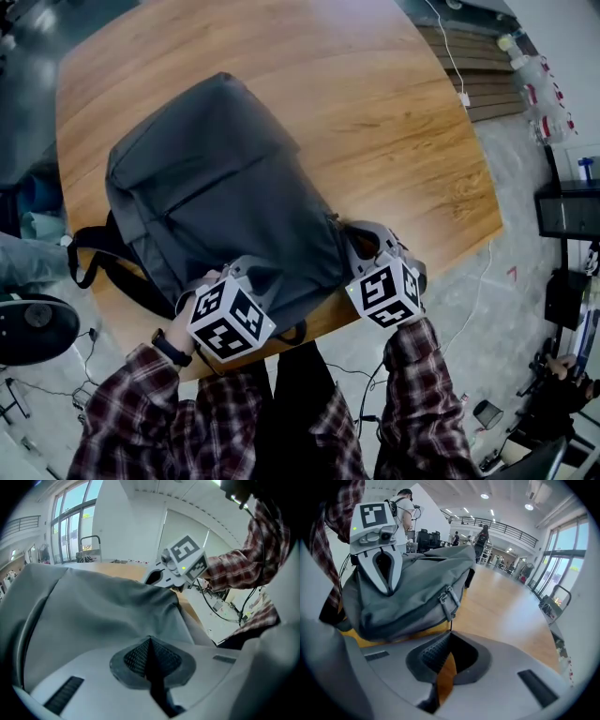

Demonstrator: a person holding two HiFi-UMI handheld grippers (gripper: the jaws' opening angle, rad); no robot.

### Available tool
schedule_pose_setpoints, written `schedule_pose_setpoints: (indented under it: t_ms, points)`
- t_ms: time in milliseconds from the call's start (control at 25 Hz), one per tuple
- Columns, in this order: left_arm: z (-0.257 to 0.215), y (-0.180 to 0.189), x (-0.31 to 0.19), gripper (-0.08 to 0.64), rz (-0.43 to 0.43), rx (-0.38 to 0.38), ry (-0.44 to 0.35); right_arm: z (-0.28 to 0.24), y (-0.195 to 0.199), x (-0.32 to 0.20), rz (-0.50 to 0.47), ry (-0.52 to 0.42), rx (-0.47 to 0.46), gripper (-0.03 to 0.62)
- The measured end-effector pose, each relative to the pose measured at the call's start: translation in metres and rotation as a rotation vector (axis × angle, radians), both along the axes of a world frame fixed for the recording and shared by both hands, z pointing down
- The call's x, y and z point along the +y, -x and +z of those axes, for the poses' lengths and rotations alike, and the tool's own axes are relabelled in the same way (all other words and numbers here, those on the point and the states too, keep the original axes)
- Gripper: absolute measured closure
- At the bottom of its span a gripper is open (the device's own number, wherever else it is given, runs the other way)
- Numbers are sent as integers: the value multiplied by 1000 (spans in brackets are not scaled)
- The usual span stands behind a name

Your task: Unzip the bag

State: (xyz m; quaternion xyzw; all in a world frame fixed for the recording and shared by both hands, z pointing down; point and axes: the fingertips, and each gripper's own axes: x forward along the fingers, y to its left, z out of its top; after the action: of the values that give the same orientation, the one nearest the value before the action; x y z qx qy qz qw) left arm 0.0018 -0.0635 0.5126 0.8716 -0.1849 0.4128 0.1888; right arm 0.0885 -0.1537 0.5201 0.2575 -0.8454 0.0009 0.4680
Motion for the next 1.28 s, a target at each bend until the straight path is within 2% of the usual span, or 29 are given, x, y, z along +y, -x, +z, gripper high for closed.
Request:
schedule_pose_setpoints:
  t_ms: [120, 280, 360, 480, 560, 880, 960, 1080, 1120, 1200, 1280]
  points:
    - [0, 0, -4, 552, -21, 1, -3, -1, -8, 29, 38, 34, -7, 583]
    - [1, -5, -12, 551, -49, -3, -19, -4, -8, 75, 115, 98, -63, 583]
    - [1, -7, -17, 552, -67, -3, -21, -8, -3, 96, 172, 140, -120, 582]
    - [1, -12, -25, 552, -96, 2, -21, -14, 2, 113, 307, 189, -226, 581]
    - [1, -15, -30, 551, -109, 5, -21, -15, 1, 118, 367, 189, -242, 581]
    - [-1, -32, -38, 551, -111, -4, -37, -16, -4, 135, 470, 148, -224, 581]
    - [-9, -32, -34, 551, -89, -4, -53, -20, -16, 129, 480, 108, -196, 581]
    - [-29, -17, -31, 551, -2, -25, -141, -27, -25, 113, 438, 52, -155, 581]
    - [-33, -7, -30, 551, 51, -60, -179, -28, -26, 109, 420, 39, -143, 581]
    - [-31, 18, -28, 551, 167, -175, -257, -28, -29, 103, 396, 29, -129, 581]
    - [-19, 43, -25, 551, 252, -272, -284, -26, -30, 94, 374, 18, -117, 583]
